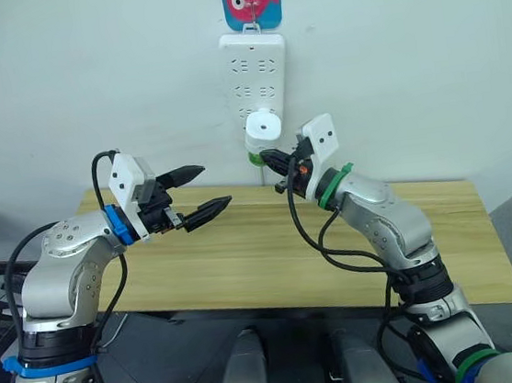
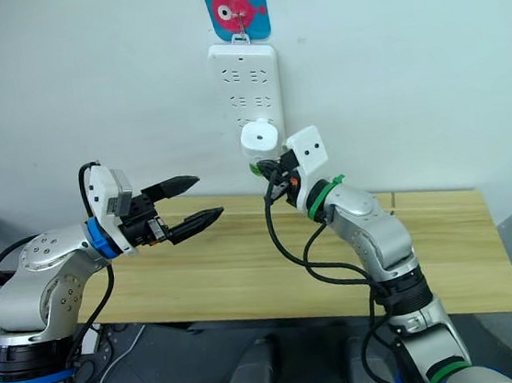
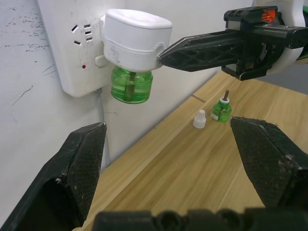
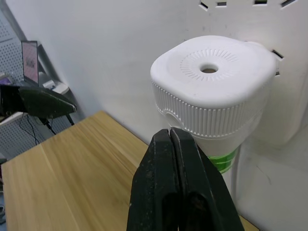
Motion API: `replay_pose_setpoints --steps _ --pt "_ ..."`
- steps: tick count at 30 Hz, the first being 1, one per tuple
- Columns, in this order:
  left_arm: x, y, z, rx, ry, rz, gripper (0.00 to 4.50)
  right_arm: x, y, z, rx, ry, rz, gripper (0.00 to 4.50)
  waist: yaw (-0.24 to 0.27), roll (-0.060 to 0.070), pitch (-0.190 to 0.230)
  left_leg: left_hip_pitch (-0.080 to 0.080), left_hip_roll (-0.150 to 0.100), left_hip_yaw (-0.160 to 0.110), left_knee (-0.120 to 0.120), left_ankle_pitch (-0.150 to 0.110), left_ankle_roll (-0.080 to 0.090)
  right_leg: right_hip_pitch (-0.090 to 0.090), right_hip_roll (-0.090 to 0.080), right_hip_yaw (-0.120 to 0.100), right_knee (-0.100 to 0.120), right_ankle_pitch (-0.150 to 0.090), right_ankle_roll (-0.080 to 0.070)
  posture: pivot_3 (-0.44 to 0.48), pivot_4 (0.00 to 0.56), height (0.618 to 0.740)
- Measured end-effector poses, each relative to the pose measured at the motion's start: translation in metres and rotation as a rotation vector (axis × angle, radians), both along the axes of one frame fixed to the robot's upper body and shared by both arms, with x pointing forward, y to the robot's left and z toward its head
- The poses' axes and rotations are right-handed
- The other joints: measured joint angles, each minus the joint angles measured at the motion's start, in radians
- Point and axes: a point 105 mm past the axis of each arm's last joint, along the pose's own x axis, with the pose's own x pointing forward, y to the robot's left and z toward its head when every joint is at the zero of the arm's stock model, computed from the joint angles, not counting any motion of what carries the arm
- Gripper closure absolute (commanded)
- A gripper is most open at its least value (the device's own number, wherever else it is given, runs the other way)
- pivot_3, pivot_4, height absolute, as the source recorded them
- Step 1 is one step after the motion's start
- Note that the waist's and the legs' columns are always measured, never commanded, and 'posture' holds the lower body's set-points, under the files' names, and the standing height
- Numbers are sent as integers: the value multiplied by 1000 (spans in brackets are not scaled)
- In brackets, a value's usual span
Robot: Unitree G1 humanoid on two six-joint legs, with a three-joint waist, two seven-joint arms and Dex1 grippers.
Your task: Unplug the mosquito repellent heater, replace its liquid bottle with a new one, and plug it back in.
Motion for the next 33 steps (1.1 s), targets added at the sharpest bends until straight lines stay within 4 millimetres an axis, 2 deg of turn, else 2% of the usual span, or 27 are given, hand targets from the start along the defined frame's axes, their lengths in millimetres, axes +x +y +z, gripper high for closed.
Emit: replay_pose_setpoints --steps 5,8,12,15,17,18,20,23,24,26,29,33 --pt "0 -1 0 -3 1 -2 0 -1 1 2 38 28 -7 4470 1 0 0 0 10 13 0 1 0 0 1 -1 0 0 0 257 208 740" --pt "0 -3 -2 2 3 -11 0 -6 -7 3 4 9 3 4470 4 0 0 0 12 18 0 1 0 0 1 -1 0 -1 -1 258 206 740" --pt "4 -1 -11 21 18 -15 0 -36 -17 -8 -147 -31 133 4470 3 0 0 -1 12 21 -2 1 0 0 -1 0 -2 -2 -1 260 205 740" --pt "7 0 -18 50 33 -30 0 -55 -23 -14 -198 -20 207 3837 2 0 0 -1 13 20 -4 1 0 -1 0 -1 -1 -1 2 260 205 740" --pt "9 4 -23 79 47 -24 0 -59 -41 -19 -249 -10 199 3207 2 0 0 -1 13 19 -4 1 0 -1 1 -2 -1 -1 1 261 205 740" --pt "13 14 -29 113 70 4 0 -59 -66 -25 -291 10 148 2826 3 0 0 -1 13 19 -4 1 0 -1 1 -2 -1 -4 -4 261 205 740" --pt "19 30 -36 164 95 53 0 -59 -101 -31 -348 34 71 2276 4 0 0 -1 13 20 -4 1 0 -1 0 -2 -2 -4 -4 261 205 740" --pt "29 59 -40 244 103 136 0 -63 -165 -41 -447 107 -51 1203 9 0 0 -1 12 20 -4 1 0 0 0 -1 -3 -4 -3 254 203 740" --pt "33 68 -37 264 95 161 0 -63 -188 -40 -472 126 -107 739 10 0 0 -1 12 21 -3 1 0 0 -1 -1 -3 -4 -3 254 203 740" --pt "40 77 -30 284 67 189 0 -63 -211 -29 -483 110 -166 80 10 0 0 0 12 21 -3 1 0 0 0 0 -2 -4 -3 250 202 740" --pt "51 82 -20 297 22 210 0 -66 -232 -26 -488 115 -215 35 8 -1 -1 0 12 21 -3 1 0 0 0 -1 -2 -4 -3 243 201 740" --pt "55 92 -27 307 37 234 0 -69 -260 -39 -458 179 -289 35 0 -1 -1 0 12 23 -4 1 0 -1 0 0 -2 0 4 226 202 740"
